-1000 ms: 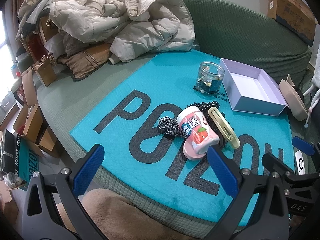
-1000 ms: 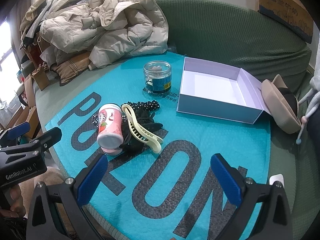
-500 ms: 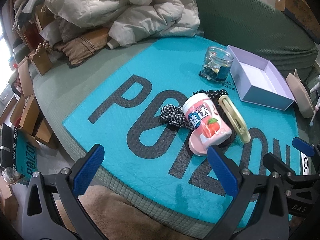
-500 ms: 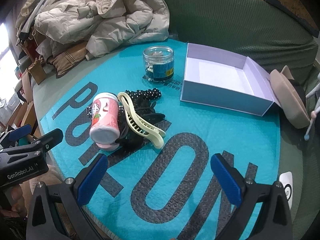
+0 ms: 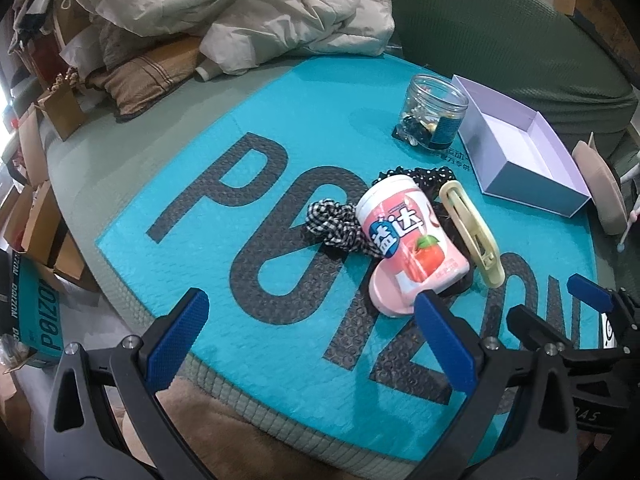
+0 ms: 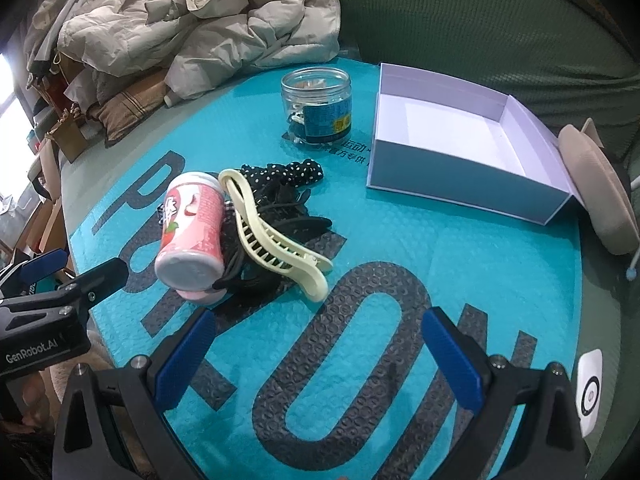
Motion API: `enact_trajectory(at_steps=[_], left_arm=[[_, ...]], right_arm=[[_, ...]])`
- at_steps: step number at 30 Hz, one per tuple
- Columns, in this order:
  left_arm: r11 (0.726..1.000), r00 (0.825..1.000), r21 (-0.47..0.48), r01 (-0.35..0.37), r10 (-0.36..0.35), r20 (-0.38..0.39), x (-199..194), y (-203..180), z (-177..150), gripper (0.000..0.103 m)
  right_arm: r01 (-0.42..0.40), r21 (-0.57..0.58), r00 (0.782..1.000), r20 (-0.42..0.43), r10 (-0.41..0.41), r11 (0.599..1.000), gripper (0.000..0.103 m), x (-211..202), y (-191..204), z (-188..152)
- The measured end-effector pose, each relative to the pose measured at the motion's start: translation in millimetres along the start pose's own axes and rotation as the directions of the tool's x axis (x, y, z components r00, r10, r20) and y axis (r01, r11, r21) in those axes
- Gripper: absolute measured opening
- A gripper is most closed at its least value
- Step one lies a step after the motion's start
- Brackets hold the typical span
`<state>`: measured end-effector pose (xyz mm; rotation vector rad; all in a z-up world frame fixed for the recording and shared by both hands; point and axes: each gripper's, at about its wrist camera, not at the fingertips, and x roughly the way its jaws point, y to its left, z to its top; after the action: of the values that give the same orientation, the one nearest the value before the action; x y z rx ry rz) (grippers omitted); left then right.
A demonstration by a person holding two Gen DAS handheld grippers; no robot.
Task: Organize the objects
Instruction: 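Move both tools toward the pink gum bottle and cream hair clip, then grasp the pink gum bottle with the left gripper while the right gripper grasps the cream clip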
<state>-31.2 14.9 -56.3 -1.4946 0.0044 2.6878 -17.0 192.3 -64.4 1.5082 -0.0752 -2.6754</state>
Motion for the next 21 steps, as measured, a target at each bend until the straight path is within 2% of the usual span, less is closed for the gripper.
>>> enact_trajectory(at_steps=[12, 21], left_arm=[[0.999, 0.999, 0.026, 0.037, -0.037, 0.007, 9, -18, 17, 0.103], [0.992, 0.994, 0.074, 0.104, -0.105, 0.011, 17, -37, 34, 0.101]], right_arm=[[-0.026, -0.009, 1.000, 0.013, 0.026, 1.000, 0.102, 14, -12, 15], [-0.112, -0.048, 0.993, 0.018, 0.113, 0.993, 0.092, 23, -21, 29]])
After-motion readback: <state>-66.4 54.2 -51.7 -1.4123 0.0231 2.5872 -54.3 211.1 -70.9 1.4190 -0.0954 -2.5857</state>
